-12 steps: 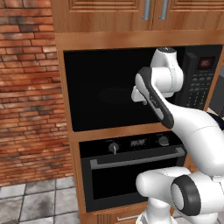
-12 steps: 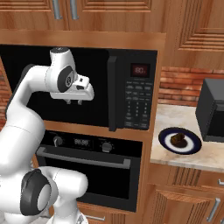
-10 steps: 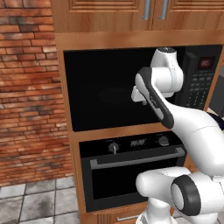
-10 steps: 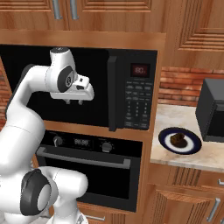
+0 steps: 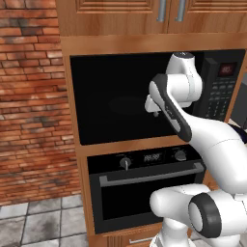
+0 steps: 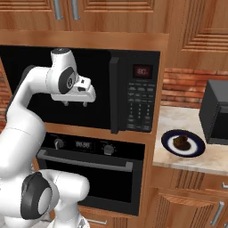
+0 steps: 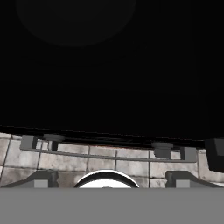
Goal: Pick the sweet potato from the counter and place it in the microwave. Then turn on the microwave.
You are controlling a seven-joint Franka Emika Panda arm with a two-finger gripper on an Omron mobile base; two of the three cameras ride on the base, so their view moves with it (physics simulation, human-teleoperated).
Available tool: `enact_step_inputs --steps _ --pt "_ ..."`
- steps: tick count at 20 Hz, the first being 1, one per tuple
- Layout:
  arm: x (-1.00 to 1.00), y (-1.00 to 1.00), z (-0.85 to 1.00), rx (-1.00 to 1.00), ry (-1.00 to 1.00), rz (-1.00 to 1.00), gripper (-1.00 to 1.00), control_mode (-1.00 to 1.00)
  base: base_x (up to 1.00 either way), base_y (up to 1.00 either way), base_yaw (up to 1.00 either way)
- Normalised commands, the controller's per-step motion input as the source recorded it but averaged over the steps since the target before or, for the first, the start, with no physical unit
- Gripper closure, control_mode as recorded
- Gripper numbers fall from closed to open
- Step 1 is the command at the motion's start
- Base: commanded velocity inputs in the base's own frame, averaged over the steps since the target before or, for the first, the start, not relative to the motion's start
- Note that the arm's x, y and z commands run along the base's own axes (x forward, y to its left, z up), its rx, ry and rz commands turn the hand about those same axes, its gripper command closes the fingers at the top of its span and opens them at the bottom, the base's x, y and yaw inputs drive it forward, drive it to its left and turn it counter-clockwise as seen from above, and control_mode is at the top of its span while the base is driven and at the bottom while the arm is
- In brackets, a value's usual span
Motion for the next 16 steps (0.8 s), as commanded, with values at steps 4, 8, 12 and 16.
enact_step_inputs --steps 4,8,12,16 --pt "0.0 0.0 0.0 0.0 0.0 0.0 -1.0 1.0 0.0 0.0 0.0" --pt "0.0 0.0 0.0 0.0 0.0 0.0 -1.0 1.0 -0.09 -0.01 0.0" --pt "0.0 0.0 0.0 0.0 0.0 0.0 -1.0 1.0 -0.2 -0.18 0.0" --pt "0.0 0.0 0.0 0.0 0.0 0.0 -1.0 1.0 -0.21 -0.28 0.0"
